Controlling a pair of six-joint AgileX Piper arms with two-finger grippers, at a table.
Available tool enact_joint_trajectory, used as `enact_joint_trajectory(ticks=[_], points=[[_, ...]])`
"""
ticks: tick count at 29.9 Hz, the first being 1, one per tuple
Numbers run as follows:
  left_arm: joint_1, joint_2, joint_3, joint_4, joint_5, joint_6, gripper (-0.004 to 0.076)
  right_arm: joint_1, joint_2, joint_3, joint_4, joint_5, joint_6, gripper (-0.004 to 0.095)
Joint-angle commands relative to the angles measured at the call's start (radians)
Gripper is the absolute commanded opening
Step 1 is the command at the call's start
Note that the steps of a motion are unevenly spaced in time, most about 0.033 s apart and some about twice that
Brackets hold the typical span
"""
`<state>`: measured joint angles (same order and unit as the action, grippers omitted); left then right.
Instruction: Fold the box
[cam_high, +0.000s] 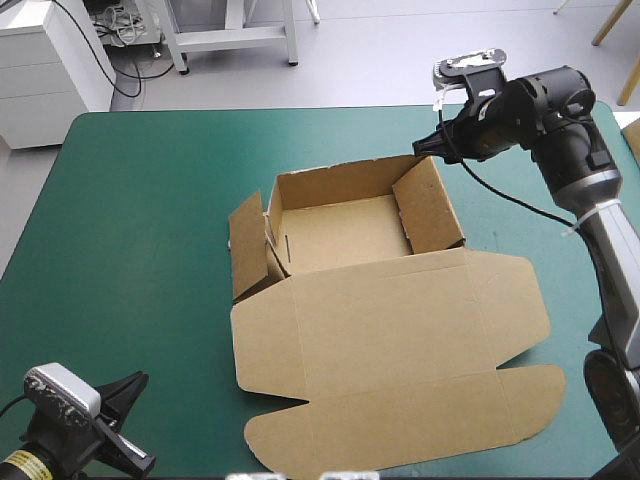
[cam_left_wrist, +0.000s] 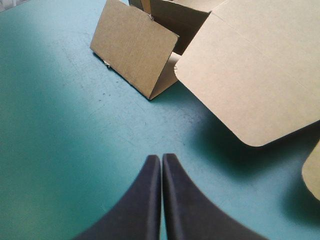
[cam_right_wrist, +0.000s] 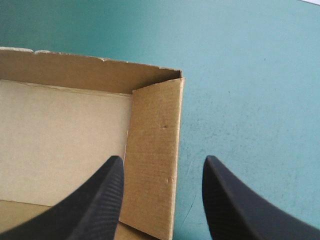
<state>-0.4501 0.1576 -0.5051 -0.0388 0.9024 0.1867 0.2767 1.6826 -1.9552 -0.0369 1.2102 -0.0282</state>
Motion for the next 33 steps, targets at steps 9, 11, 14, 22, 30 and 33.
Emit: enact_joint_trajectory(ticks=[9, 11, 14, 22, 30, 33], points=[[0.001, 0.013, -0.021, -0.005, -0.059, -0.014, -0.0008, 0.001, 0.043, 0.188, -0.004, -0.040, -0.008, 0.0458], [0.001, 0.013, -0.021, -0.008, -0.057, -0.014, -0.0008, -0.007, 0.072, 0.219, 0.001, -0.040, -0.008, 0.0458], [0.001, 0.013, -0.021, -0.008, -0.042, -0.014, -0.0008, -0.024, 0.122, 0.239, 0.011, -0.040, -0.004, 0.0458], [0.001, 0.013, -0.021, -0.006, -0.030, -0.014, -0.0008, -0.038, 0.207, 0.239, 0.050, -0.066, 0.011, 0.0395], [0.001, 0.013, -0.021, -0.006, -0.030, -0.014, -0.0008, -0.038, 0.203, 0.232, 0.037, -0.048, 0.028, -0.0021], [0.001, 0.013, -0.021, -0.006, -0.030, -0.014, -0.0008, -0.038, 0.182, 0.216, 0.037, -0.040, 0.028, -0.0022]])
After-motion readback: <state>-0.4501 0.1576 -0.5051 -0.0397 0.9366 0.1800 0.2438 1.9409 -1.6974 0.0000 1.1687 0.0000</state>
